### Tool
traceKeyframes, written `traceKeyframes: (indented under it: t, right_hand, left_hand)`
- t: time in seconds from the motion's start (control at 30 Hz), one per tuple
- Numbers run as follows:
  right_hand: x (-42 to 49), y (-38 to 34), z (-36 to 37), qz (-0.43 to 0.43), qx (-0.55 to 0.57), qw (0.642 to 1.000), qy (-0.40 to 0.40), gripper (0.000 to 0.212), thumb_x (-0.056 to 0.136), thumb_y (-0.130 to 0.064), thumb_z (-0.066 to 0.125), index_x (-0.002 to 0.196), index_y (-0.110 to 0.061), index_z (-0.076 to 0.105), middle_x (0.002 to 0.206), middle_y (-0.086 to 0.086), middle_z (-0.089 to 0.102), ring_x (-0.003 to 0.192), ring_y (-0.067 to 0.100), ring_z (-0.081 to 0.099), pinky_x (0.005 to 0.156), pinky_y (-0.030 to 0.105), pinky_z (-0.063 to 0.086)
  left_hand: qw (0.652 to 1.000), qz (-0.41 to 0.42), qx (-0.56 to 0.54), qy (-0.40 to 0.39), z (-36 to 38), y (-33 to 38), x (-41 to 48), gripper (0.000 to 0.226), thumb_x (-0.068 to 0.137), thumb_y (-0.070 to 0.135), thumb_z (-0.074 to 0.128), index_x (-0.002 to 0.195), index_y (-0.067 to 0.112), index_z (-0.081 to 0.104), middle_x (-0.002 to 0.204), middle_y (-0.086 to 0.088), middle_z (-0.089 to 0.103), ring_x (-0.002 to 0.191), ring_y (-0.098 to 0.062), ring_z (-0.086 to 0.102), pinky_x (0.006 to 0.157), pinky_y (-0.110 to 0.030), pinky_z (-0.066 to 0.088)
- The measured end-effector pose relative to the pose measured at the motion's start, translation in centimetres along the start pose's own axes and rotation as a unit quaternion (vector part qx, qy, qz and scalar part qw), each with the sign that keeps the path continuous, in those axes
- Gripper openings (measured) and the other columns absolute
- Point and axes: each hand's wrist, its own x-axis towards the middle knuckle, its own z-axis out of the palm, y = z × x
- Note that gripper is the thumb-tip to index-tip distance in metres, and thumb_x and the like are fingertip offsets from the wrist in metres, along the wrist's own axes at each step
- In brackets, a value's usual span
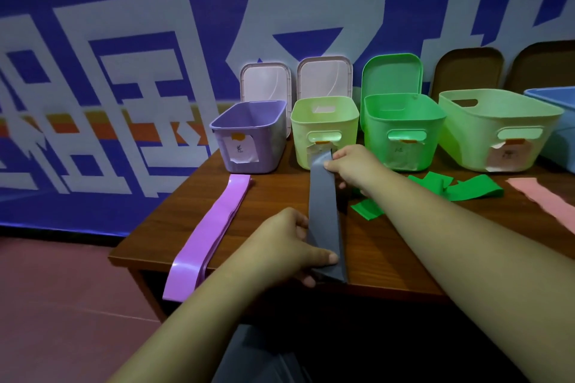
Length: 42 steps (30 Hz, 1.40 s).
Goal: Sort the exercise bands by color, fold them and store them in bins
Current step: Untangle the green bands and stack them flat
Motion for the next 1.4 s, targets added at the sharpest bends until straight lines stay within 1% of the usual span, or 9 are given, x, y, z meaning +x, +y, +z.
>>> traceKeyframes:
  t: [0.2, 0.53, 0.73, 0.87, 0.97, 1.07, 1.2, 1.3, 1.4]
  right_hand:
    - [0.1, 1.4, 0.8, 0.018, -0.058, 0.998, -0.010, 0.016, 0.100, -0.022, 0.073, 0.113, -0.015, 0.066, 0.095, 0.012, 0.074, 0.065, 0.023, 0.066, 0.060, 0.032, 0.053]
    - [0.6, 2.0, 1.4, 0.013, -0.123, 0.992, -0.007, 0.020, 0.101, -0.026, 0.073, 0.114, -0.015, 0.064, 0.106, 0.007, 0.070, 0.063, 0.024, 0.063, 0.061, 0.031, 0.050]
    - [0.5, 1.4, 1.6, 0.001, -0.201, 0.980, -0.005, 0.029, 0.099, -0.024, 0.072, 0.120, -0.005, 0.072, 0.120, 0.013, 0.072, 0.097, 0.030, 0.066, 0.082, 0.036, 0.053]
    - [0.3, 1.5, 2.0, -0.003, -0.214, 0.977, 0.019, 0.031, 0.093, -0.017, 0.070, 0.118, -0.002, 0.061, 0.100, 0.015, 0.066, 0.089, 0.033, 0.063, 0.060, 0.032, 0.041]
    - [-0.1, 1.5, 1.8, -0.005, -0.224, 0.974, 0.030, 0.050, 0.092, -0.028, 0.076, 0.131, -0.007, 0.052, 0.112, 0.013, 0.066, 0.093, 0.030, 0.063, 0.069, 0.034, 0.045]
    - [-0.6, 1.2, 1.4, -0.012, -0.230, 0.973, 0.019, 0.046, 0.093, -0.031, 0.074, 0.129, -0.007, 0.058, 0.107, 0.013, 0.071, 0.090, 0.033, 0.072, 0.074, 0.039, 0.058]
    - [-1.1, 0.6, 0.7, -0.002, -0.226, 0.974, -0.016, 0.012, 0.100, -0.015, 0.062, 0.110, -0.008, 0.063, 0.092, 0.015, 0.077, 0.074, 0.030, 0.080, 0.078, 0.045, 0.067]
    - [-1.3, 0.0, -0.1, 0.019, -0.248, 0.967, -0.058, 0.016, 0.100, -0.009, 0.062, 0.114, -0.003, 0.070, 0.093, 0.017, 0.079, 0.082, 0.030, 0.080, 0.083, 0.050, 0.067]
    - [-1.9, -0.4, -0.7, 0.014, -0.215, 0.973, -0.089, 0.026, 0.099, -0.005, 0.061, 0.123, -0.001, 0.071, 0.112, 0.021, 0.077, 0.089, 0.029, 0.074, 0.087, 0.046, 0.066]
  left_hand:
    - [0.998, 0.016, 0.061, -0.005, 0.3, -0.9, 0.3, 0.075, 0.080, 0.030, 0.094, 0.140, 0.022, 0.049, 0.109, -0.004, 0.060, 0.061, -0.015, 0.072, 0.053, -0.031, 0.058]
    - [0.991, 0.038, 0.127, 0.006, -0.2, -1.9, 0.7, 0.080, 0.075, 0.055, 0.091, 0.140, 0.030, 0.051, 0.105, 0.002, 0.064, 0.060, -0.010, 0.068, 0.049, -0.026, 0.052]
    - [0.985, 0.063, 0.154, 0.037, -0.1, -2.4, 0.7, 0.087, 0.070, 0.068, 0.087, 0.140, 0.029, 0.054, 0.098, 0.009, 0.067, 0.080, -0.004, 0.067, 0.061, -0.019, 0.048]
    - [0.978, 0.082, 0.186, 0.049, 0.1, -2.4, 0.3, 0.091, 0.073, 0.068, 0.085, 0.146, 0.027, 0.051, 0.101, 0.010, 0.065, 0.087, -0.003, 0.064, 0.065, -0.019, 0.046]
    - [0.970, 0.088, 0.218, 0.066, 0.2, -2.2, 0.0, 0.093, 0.074, 0.073, 0.080, 0.148, 0.026, 0.050, 0.103, 0.011, 0.064, 0.091, -0.004, 0.063, 0.067, -0.021, 0.047]
    - [0.972, 0.085, 0.211, 0.058, 0.2, -2.1, -0.4, 0.098, 0.071, 0.081, 0.076, 0.149, 0.027, 0.050, 0.109, 0.012, 0.063, 0.096, -0.006, 0.064, 0.073, -0.025, 0.057]
    - [0.972, 0.087, 0.220, -0.010, -0.1, -2.1, -1.3, 0.116, 0.061, 0.076, 0.088, 0.157, 0.037, 0.035, 0.135, 0.015, 0.050, 0.111, -0.007, 0.060, 0.085, -0.029, 0.061]
    - [0.958, 0.110, 0.265, 0.017, 0.4, -2.4, -1.7, 0.104, 0.066, 0.062, 0.093, 0.152, 0.040, 0.040, 0.135, 0.016, 0.046, 0.113, -0.006, 0.057, 0.093, -0.029, 0.057]
    - [0.951, 0.149, 0.268, 0.047, 1.0, -2.9, -1.9, 0.078, 0.072, 0.053, 0.093, 0.136, 0.047, 0.049, 0.125, 0.018, 0.044, 0.105, -0.004, 0.057, 0.091, -0.029, 0.058]
